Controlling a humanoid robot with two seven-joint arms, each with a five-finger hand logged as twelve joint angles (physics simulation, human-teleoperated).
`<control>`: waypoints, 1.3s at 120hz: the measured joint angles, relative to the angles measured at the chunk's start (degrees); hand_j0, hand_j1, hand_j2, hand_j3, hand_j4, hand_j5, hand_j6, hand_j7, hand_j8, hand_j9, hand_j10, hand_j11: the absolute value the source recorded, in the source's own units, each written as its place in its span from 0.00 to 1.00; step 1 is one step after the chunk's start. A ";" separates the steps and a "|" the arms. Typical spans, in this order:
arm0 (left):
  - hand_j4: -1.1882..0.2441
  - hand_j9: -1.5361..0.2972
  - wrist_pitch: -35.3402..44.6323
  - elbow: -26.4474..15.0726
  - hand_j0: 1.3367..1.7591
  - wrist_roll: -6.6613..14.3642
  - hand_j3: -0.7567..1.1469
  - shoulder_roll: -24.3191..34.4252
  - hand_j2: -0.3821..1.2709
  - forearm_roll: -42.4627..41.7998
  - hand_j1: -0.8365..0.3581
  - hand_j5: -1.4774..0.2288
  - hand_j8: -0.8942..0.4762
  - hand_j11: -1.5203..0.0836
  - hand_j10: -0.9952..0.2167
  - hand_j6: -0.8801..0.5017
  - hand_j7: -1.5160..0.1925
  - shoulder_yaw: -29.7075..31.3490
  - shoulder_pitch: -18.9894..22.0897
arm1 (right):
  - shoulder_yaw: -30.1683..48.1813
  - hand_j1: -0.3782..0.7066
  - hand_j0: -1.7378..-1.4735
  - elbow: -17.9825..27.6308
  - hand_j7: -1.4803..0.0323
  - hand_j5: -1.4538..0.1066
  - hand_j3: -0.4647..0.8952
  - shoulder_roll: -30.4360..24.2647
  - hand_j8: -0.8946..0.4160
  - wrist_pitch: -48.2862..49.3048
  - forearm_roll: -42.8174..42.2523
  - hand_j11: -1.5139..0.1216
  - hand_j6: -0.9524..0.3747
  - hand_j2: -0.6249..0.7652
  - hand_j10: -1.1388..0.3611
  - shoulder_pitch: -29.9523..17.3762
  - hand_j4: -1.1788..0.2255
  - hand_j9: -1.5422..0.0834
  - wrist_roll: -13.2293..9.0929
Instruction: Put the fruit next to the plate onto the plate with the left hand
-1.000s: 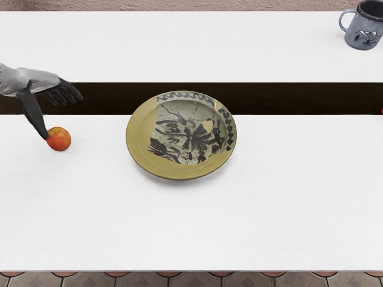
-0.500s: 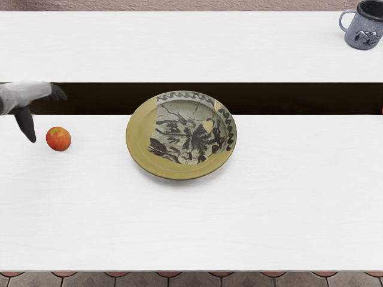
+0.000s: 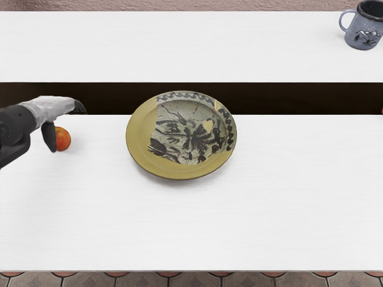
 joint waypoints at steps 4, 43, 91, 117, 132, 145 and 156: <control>0.65 0.66 0.33 0.87 0.76 0.00 0.40 -1.11 0.26 -0.05 0.74 0.68 0.47 0.75 0.61 0.45 0.70 0.33 0.28 | 0.01 0.07 0.30 0.00 0.95 0.90 0.34 0.00 0.66 0.00 0.00 0.90 0.69 0.44 0.74 0.00 0.81 0.92 0.00; 0.65 0.66 1.13 7.03 0.76 0.00 0.40 -5.41 0.26 -0.87 0.74 0.67 0.47 0.74 0.61 0.45 0.70 1.20 4.01 | -0.01 0.07 0.30 0.00 0.95 0.90 0.34 0.00 0.66 0.00 0.00 0.90 0.69 0.44 0.74 0.00 0.81 0.92 0.00; 0.65 0.66 -1.51 12.63 0.76 -0.30 0.40 -8.30 0.26 -2.20 0.74 0.67 0.47 0.74 0.61 0.45 0.70 1.25 7.07 | 0.00 0.07 0.30 -0.01 0.95 0.90 0.34 0.00 0.66 0.00 0.00 0.90 0.69 0.44 0.74 0.00 0.81 0.92 0.00; 0.63 0.64 -3.66 14.73 0.76 -0.36 0.40 -9.50 0.27 -2.28 0.71 0.65 0.45 0.72 0.59 0.43 0.67 1.22 7.70 | -0.01 0.07 0.30 -0.01 0.95 0.90 0.34 0.00 0.66 0.00 0.00 0.90 0.69 0.44 0.74 0.00 0.81 0.92 0.00; 0.62 0.61 -4.35 15.75 0.76 -1.00 0.40 -10.25 0.27 -2.22 0.67 0.63 0.41 0.68 0.55 0.45 0.62 1.20 8.35 | -0.01 0.07 0.30 -0.01 0.95 0.90 0.34 0.00 0.66 0.00 0.00 0.90 0.69 0.44 0.74 0.00 0.81 0.92 0.00; 0.63 0.57 -4.54 16.04 0.76 -1.38 0.40 -10.25 0.28 -2.17 0.61 0.62 0.37 0.64 0.50 0.46 0.60 1.18 8.41 | 0.00 0.07 0.30 0.00 0.95 0.90 0.34 0.00 0.66 0.00 0.00 0.90 0.69 0.44 0.74 0.00 0.81 0.92 0.00; 0.63 0.52 -4.61 16.13 0.76 -1.62 0.40 -10.16 0.29 -2.10 0.54 0.61 0.32 0.59 0.45 0.46 0.60 1.14 8.44 | -0.01 0.07 0.30 0.01 0.95 0.90 0.34 0.00 0.66 0.00 0.00 0.90 0.69 0.44 0.74 0.00 0.81 0.92 0.00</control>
